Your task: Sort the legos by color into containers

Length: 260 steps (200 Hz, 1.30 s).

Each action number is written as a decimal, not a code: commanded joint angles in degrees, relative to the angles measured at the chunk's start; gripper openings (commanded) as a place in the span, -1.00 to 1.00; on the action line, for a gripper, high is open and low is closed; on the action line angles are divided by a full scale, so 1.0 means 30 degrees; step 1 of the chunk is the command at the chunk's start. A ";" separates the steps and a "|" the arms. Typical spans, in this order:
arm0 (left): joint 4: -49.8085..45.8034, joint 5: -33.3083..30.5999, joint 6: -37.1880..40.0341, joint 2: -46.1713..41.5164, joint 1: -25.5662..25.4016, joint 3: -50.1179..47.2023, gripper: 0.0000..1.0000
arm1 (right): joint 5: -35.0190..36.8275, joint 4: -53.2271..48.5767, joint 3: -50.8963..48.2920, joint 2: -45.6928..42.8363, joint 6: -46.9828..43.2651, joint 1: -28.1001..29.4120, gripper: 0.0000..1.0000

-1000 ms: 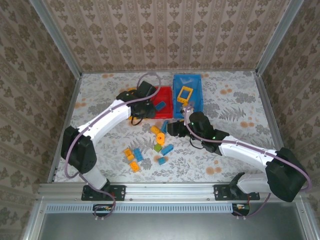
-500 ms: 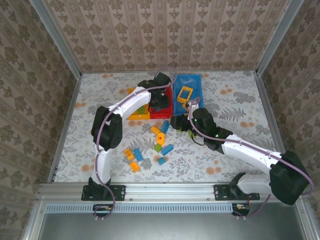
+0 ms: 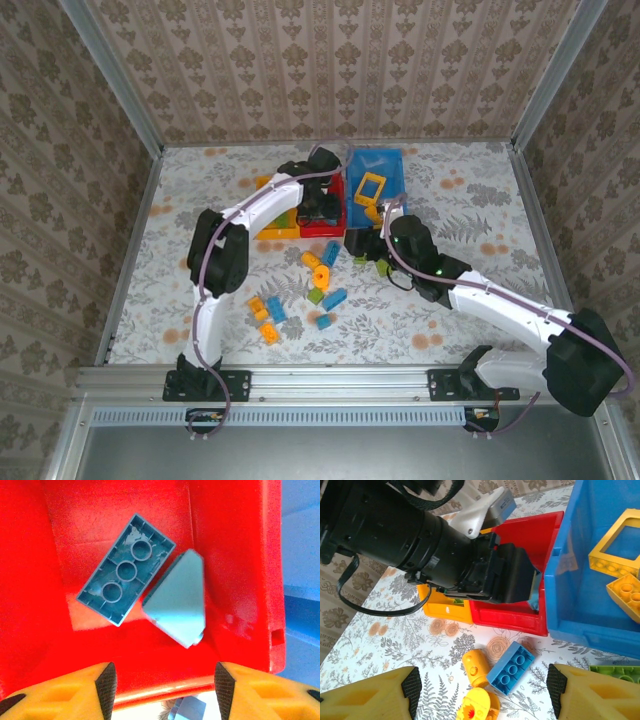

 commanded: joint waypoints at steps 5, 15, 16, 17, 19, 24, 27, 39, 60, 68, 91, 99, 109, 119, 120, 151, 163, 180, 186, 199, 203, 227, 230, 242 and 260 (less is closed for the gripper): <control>-0.0503 -0.0130 -0.0034 -0.1814 0.0082 -0.0428 0.13 | 0.0291 -0.0758 0.0360 -0.0374 -0.0617 -0.0172 0.41; -0.0458 -0.0348 -0.0069 -0.2358 0.0093 -0.0740 0.13 | -0.0114 -0.1056 0.0482 -0.0275 -0.1028 -0.0161 0.40; -0.0451 -0.0358 -0.0069 -0.2438 0.0093 -0.0787 0.13 | -0.0148 -0.1101 0.0485 -0.0266 -0.1105 -0.0152 0.40; -0.0448 -0.0363 -0.0069 -0.2507 0.0093 -0.0840 0.13 | -0.0194 -0.1138 0.0486 -0.0246 -0.1143 -0.0148 0.40; -0.0423 -0.0403 -0.0069 -0.2625 0.0093 -0.0931 0.13 | -0.0243 -0.1224 0.0501 -0.0232 -0.1230 -0.0123 0.40; -0.0351 -0.0490 -0.0094 -0.3079 0.0093 -0.1211 0.13 | -0.0349 -0.1457 0.0563 -0.0174 -0.1490 -0.0038 0.39; -0.0301 -0.0574 -0.0098 -0.3338 0.0093 -0.1401 0.13 | -0.0422 -0.1595 0.0595 -0.0119 -0.1544 0.0027 0.39; -0.0112 -0.0803 -0.0098 -0.4541 0.0093 -0.2435 0.14 | -0.0741 -0.2165 0.0759 0.0110 -0.2215 0.0441 0.39; 0.0549 -0.1161 0.0012 -0.7174 0.0093 -0.5190 0.16 | -0.1094 -0.3019 0.1423 0.1213 -0.3026 0.1776 0.39; 0.0856 -0.1315 0.0049 -0.8491 0.0093 -0.6605 0.17 | -0.1118 -0.3294 0.1741 0.1932 -0.2731 0.2267 0.40; 0.2308 -0.1285 0.0373 -1.2670 0.0013 -1.0962 0.25 | -0.0519 -0.4301 0.3040 0.4366 -0.1078 0.3674 0.44; 0.2807 -0.1146 0.0646 -1.4256 -0.0049 -1.2380 0.28 | 0.0009 -0.4792 0.3558 0.5194 -0.0013 0.3961 0.51; 0.3503 -0.0867 0.1063 -1.6164 -0.0162 -1.4156 0.30 | 0.0145 -0.5270 0.4136 0.6197 0.1289 0.4092 0.57; 0.4303 -0.0513 0.1502 -1.8221 -0.0339 -1.5798 0.31 | 0.0537 -0.6032 0.4763 0.7131 0.2294 0.4230 0.59; 0.4390 -0.0455 0.1537 -1.8426 -0.0357 -1.5992 0.31 | 0.0574 -0.6138 0.4837 0.7217 0.2329 0.4255 0.59; 0.6093 0.0798 0.2127 -2.4189 -0.0641 -1.9967 0.35 | 0.1004 -0.8061 0.6633 0.9774 0.3652 0.4428 0.66; 0.5993 0.1098 0.2043 -2.5747 -0.0673 -2.0824 0.37 | 0.1189 -0.8409 0.7089 1.0505 0.4128 0.4512 0.66; 0.5441 0.1478 0.1796 -2.7639 -0.0668 -2.1598 0.37 | 0.1394 -0.9102 0.7916 1.1587 0.4709 0.4774 0.65; 0.5214 0.1566 0.1724 -2.8153 -0.0669 -2.1802 0.37 | 0.1430 -0.9254 0.8188 1.1870 0.4829 0.4877 0.65; 0.4730 0.1676 0.1482 -2.9023 -0.0669 -2.2138 0.37 | 0.1561 -0.9465 0.8728 1.2467 0.4986 0.5111 0.63; 0.4590 0.1659 0.1383 -2.9258 -0.0669 -2.2210 0.37 | 0.1625 -0.9642 0.8929 1.2657 0.5049 0.5145 0.62; 0.4083 0.1593 0.0907 -3.0188 -0.0668 -2.2537 0.37 | 0.2188 -1.0744 0.9971 1.3798 0.5459 0.5214 0.52; 0.4058 0.1562 0.0859 -3.0274 -0.0654 -2.2550 0.37 | 0.2287 -1.0875 1.0066 1.3930 0.5527 0.5188 0.50; 0.4038 0.1529 0.0697 -3.0555 -0.0651 -2.2629 0.37 | 0.2606 -1.1081 1.0375 1.4317 0.5601 0.5181 0.42; 0.3984 0.1420 0.0603 -3.0686 -0.0661 -2.2631 0.36 | 0.3046 -1.1095 1.0674 1.4724 0.5675 0.5174 0.26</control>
